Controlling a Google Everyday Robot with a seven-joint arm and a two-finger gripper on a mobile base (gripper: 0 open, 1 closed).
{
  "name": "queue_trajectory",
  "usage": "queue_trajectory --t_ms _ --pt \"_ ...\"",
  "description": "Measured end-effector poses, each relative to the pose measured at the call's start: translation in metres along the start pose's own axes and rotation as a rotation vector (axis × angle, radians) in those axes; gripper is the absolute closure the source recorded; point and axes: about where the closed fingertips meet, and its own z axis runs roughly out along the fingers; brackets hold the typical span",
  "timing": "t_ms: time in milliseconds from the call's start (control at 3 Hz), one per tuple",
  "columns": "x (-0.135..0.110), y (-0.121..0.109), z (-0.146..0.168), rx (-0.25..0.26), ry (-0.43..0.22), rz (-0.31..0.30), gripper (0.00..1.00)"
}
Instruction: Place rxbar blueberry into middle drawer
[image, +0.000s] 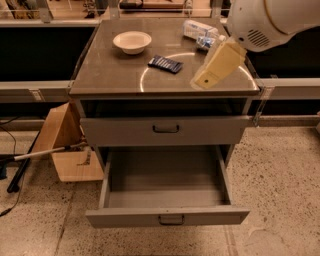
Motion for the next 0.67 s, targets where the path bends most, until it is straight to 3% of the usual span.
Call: queue_trajectory --t_ms 667 --pt "-0.003 -0.008 0.023 -0.013 -0.007 -0.009 0.0"
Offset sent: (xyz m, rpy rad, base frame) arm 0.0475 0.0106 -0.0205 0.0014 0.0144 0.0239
